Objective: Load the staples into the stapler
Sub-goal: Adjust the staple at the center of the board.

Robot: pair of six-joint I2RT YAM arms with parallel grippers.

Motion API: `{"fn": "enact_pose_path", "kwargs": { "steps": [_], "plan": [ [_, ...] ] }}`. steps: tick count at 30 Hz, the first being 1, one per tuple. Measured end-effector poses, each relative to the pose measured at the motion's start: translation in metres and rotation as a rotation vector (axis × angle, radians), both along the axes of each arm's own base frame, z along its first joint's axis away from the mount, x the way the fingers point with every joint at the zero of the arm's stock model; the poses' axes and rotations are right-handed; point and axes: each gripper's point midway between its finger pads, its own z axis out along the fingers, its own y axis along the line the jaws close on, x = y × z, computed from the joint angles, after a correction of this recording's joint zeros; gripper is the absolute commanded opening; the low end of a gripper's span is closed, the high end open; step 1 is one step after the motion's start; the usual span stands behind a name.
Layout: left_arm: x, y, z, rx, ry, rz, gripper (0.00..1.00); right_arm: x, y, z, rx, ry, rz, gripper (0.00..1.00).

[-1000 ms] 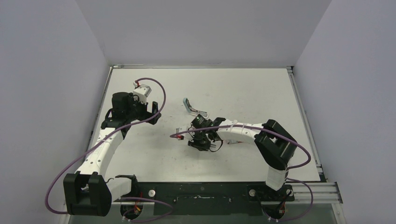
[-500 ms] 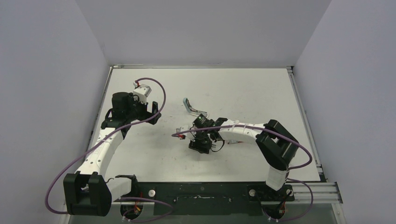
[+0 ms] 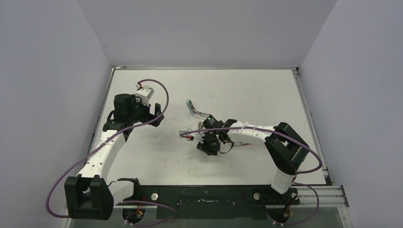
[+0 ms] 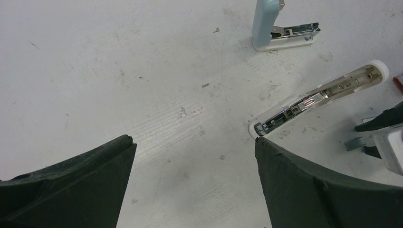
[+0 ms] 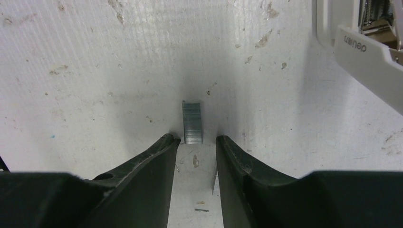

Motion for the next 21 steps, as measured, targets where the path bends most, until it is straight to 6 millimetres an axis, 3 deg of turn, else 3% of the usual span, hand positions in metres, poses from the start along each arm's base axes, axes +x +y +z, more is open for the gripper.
{"fn": "enact_pose_path", "kwargs": {
  "steps": [10, 16, 21],
  "plan": [
    [0.0001, 0.0, 0.0001, 0.0, 0.0, 0.0, 0.97, 0.0022, -0.0016, -0.0004, 0.005, 0.009, -0.012, 0.2],
    [0.0001, 0.0, 0.0001, 0.0, 0.0, 0.0, 0.97, 0.0025, -0.0012, -0.0006, 0.007, 0.007, -0.012, 0.16],
    [0.0, 0.0, 0.0, 0.0, 0.0, 0.0, 0.96, 0.0025, -0.0007, -0.001, 0.012, 0.004, 0.0, 0.32]
  ]
}}
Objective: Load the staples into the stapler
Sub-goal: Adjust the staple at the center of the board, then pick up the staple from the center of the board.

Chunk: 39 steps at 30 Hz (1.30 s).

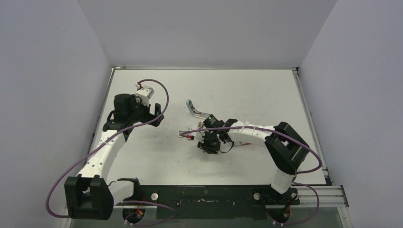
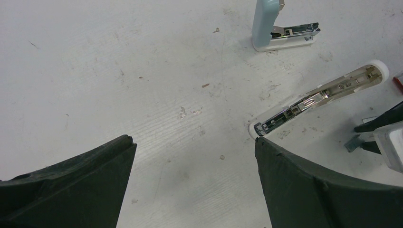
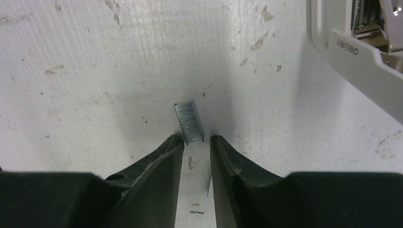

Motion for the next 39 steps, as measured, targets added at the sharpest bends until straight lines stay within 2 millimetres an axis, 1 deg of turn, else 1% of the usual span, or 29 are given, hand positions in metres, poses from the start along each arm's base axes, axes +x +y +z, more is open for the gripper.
{"fn": "enact_pose_path", "kwargs": {
  "steps": [3, 8, 17, 26, 34, 37, 39],
  "plan": [
    [0.0, 0.0, 0.0, 0.0, 0.0, 0.0, 0.97, 0.002, 0.001, 0.0002, 0.005, -0.012, 0.013, 0.36],
    [0.0, 0.0001, 0.0, 0.0, 0.0, 0.0, 0.97, 0.0049, 0.0002, 0.0, 0.008, -0.026, 0.034, 0.36],
    [0.0, 0.0, 0.0, 0.0, 0.0, -0.001, 0.97, 0.0034, 0.004, -0.001, 0.028, -0.034, 0.125, 0.36],
    [0.0, 0.0, 0.0, 0.0, 0.0, -0.001, 0.97, 0.0017, 0.0069, -0.001, 0.047, -0.033, 0.181, 0.24],
    [0.0, 0.0, -0.0001, 0.0, 0.0, -0.001, 0.97, 0.0007, 0.0085, -0.0006, 0.059, -0.032, 0.204, 0.09],
    [0.0, 0.0, -0.0002, 0.0, 0.001, -0.001, 0.96, 0.001, 0.0079, -0.0002, 0.068, -0.025, 0.208, 0.06],
    [0.0001, -0.0001, -0.0007, 0.0, 0.002, -0.001, 0.97, 0.0009, 0.0074, 0.0001, 0.074, -0.019, 0.211, 0.05]
  ]
}}
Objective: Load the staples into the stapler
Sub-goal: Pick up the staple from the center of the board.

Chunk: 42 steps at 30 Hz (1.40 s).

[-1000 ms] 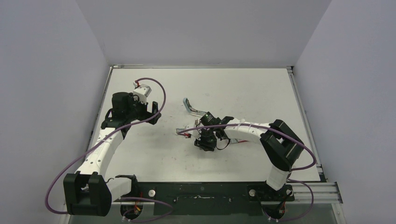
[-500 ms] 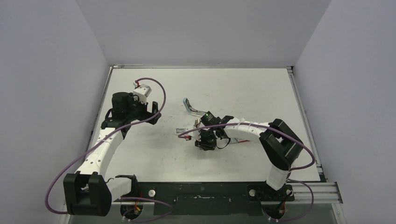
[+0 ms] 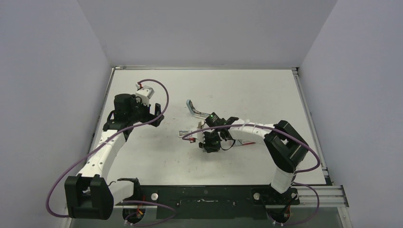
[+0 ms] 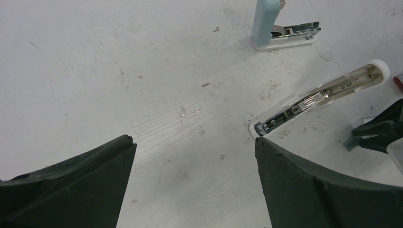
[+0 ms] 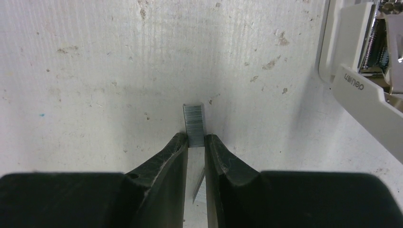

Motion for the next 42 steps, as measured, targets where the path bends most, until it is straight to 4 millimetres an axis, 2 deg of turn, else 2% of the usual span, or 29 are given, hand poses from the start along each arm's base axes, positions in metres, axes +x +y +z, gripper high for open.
{"fn": "enact_pose_path", "kwargs": {
  "steps": [10, 16, 21, 24, 25, 29, 32, 38, 42],
  "plan": [
    [0.0, 0.0, -0.002, 0.001, 0.007, 0.0, 0.97, -0.001, -0.01, 0.003, -0.009, 0.029, -0.021, 0.05],
    [0.0, -0.005, -0.01, -0.005, 0.028, -0.042, 0.97, -0.005, -0.017, 0.023, -0.003, 0.028, -0.044, 0.05],
    [-0.008, -0.022, -0.013, -0.043, 0.015, -0.148, 0.96, -0.002, -0.014, 0.05, 0.037, -0.007, -0.065, 0.05],
    [-0.017, -0.036, -0.015, -0.073, 0.018, -0.232, 1.0, 0.001, -0.012, 0.063, 0.061, -0.03, -0.077, 0.05],
    [-0.02, -0.041, -0.013, -0.083, 0.014, -0.261, 0.94, 0.002, -0.012, 0.066, 0.065, -0.033, -0.083, 0.05],
    [-0.035, -0.064, -0.009, -0.121, 0.012, -0.386, 0.84, 0.008, -0.011, 0.079, 0.094, -0.038, -0.105, 0.05],
    [-0.05, -0.087, 0.004, -0.147, 0.009, -0.5, 0.82, 0.018, -0.007, 0.096, 0.139, -0.034, -0.127, 0.05],
    [-0.068, -0.131, 0.053, -0.163, -0.09, -0.72, 0.77, 0.035, 0.006, 0.137, 0.263, -0.035, -0.149, 0.05],
    [-0.077, -0.153, 0.073, -0.168, -0.152, -0.837, 0.73, 0.04, 0.012, 0.159, 0.333, -0.021, -0.15, 0.05]
  ]
}}
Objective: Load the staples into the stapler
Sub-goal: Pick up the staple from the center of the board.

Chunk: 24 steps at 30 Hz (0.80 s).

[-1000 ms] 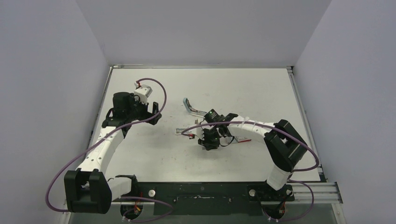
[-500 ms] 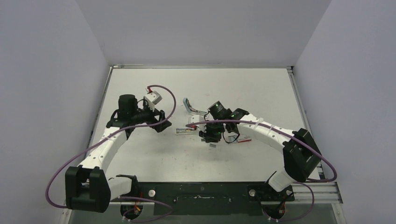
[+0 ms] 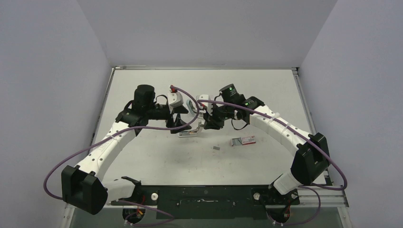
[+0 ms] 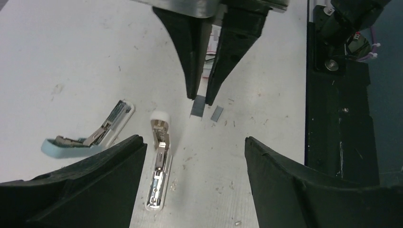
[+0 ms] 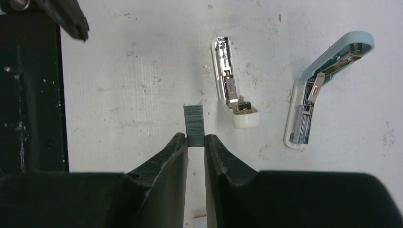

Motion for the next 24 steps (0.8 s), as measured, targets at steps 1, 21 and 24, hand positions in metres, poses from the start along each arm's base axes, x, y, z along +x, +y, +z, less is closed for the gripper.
{"fn": "enact_pose_path", "kwargs": {
  "steps": [1, 21, 24],
  "plan": [
    [-0.003, -0.005, 0.002, -0.003, -0.011, -0.027, 0.73, 0.0, 0.001, 0.004, 0.016, 0.007, 0.001, 0.05],
    [-0.011, -0.05, 0.0, -0.029, -0.152, -0.221, 0.57, -0.002, 0.003, 0.039, 0.167, 0.092, -0.012, 0.05],
    [-0.011, -0.054, -0.004, -0.016, -0.15, -0.222, 0.54, -0.001, 0.003, 0.039, 0.167, 0.095, -0.017, 0.05]
  ]
}}
